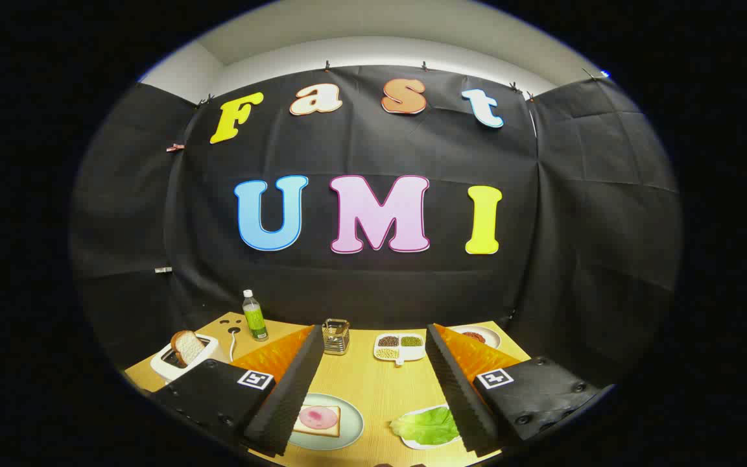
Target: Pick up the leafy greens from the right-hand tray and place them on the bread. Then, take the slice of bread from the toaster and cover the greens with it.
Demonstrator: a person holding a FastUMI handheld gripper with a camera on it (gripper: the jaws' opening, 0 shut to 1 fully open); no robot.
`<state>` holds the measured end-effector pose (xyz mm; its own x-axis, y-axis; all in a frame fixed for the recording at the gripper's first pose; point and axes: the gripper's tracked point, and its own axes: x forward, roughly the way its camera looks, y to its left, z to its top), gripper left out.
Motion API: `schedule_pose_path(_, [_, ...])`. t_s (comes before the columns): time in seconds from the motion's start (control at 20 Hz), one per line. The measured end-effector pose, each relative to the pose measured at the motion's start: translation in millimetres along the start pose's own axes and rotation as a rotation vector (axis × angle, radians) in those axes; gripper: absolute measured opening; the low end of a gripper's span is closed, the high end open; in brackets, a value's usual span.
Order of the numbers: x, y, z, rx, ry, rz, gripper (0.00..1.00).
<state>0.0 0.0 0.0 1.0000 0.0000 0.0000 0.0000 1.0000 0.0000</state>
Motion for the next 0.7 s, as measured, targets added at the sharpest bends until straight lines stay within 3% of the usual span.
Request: schedule_pose_path(0.7, [-6, -10, -19, 0.007, 0.066, -0.003, 0.97])
